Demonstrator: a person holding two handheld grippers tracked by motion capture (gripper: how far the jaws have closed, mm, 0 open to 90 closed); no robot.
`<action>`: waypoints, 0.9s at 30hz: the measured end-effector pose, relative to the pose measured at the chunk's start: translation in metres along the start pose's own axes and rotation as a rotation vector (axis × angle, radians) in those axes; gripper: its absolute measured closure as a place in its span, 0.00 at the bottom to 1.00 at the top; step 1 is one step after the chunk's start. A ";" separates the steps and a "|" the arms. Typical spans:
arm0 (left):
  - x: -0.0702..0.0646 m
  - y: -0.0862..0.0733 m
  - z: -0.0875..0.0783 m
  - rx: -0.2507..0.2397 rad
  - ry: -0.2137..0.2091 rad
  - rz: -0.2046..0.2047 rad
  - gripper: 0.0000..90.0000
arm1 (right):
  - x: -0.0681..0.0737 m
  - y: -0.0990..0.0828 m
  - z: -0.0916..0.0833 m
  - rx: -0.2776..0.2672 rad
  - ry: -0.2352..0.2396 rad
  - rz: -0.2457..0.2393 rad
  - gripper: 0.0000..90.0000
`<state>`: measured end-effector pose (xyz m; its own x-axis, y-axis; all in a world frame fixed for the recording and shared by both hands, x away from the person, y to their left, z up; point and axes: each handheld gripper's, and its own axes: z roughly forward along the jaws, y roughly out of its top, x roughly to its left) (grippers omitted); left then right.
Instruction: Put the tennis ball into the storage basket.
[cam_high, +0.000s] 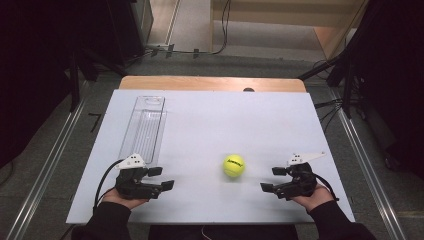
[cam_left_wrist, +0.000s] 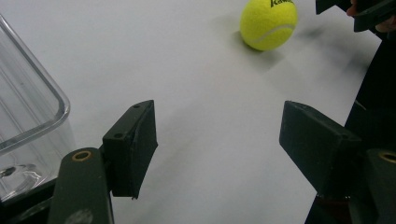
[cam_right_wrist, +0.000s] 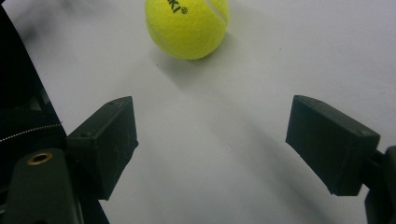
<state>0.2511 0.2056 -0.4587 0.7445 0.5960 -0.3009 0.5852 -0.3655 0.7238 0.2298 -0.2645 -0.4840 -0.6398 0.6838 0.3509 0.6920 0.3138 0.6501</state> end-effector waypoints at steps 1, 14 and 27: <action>0.000 0.000 0.000 0.000 0.000 0.000 0.31 | 0.000 0.000 0.000 0.000 0.000 0.000 0.16; -0.002 0.006 0.003 -0.007 -0.005 -0.024 0.23 | -0.006 0.000 0.003 0.008 0.006 0.012 0.16; -0.001 0.003 0.000 -0.002 -0.001 -0.031 0.20 | -0.001 0.002 0.003 0.007 -0.002 0.005 0.16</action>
<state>0.2521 0.2040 -0.4567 0.7264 0.6062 -0.3238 0.6074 -0.3458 0.7152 0.2327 -0.2629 -0.4847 -0.6356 0.6865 0.3532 0.6976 0.3147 0.6437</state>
